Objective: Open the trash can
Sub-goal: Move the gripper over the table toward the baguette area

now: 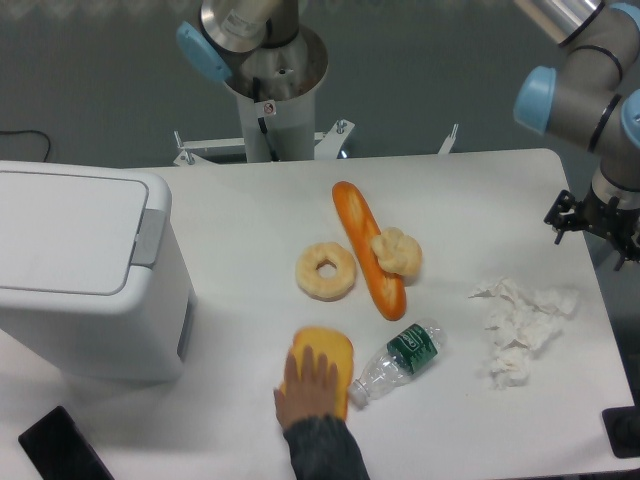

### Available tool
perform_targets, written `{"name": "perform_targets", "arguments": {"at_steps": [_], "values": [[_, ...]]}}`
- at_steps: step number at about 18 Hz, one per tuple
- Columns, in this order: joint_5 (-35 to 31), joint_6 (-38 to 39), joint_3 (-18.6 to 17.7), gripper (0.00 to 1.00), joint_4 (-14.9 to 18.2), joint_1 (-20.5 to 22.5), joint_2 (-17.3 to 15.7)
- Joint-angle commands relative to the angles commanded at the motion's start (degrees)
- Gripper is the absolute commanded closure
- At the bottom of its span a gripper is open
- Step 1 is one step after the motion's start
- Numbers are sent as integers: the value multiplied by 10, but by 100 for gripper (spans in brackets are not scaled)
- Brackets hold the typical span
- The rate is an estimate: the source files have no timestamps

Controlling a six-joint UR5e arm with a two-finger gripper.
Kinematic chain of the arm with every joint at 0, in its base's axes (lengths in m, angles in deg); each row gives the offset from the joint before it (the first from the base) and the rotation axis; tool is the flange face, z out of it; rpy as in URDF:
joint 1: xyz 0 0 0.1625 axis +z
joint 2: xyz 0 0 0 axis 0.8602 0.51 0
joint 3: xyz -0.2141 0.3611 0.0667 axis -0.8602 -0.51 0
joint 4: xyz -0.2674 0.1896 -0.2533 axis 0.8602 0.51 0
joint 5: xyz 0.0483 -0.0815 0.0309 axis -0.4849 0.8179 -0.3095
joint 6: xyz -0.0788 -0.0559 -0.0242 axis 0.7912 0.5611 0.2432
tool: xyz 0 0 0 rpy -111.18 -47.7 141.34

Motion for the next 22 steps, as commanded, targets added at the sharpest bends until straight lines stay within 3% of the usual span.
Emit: {"name": "perform_targets", "arguments": {"at_steps": [4, 6, 12, 15, 18, 22], "values": [[10, 1, -7, 0, 1, -5, -10], [13, 7, -31, 0, 0, -17, -27], [20, 108, -141, 0, -7, -61, -145], [15, 176, -157, 0, 0, -94, -193], [20, 302, -158, 0, -1, -131, -207], [35, 371, -157, 0, -2, -179, -249]]}}
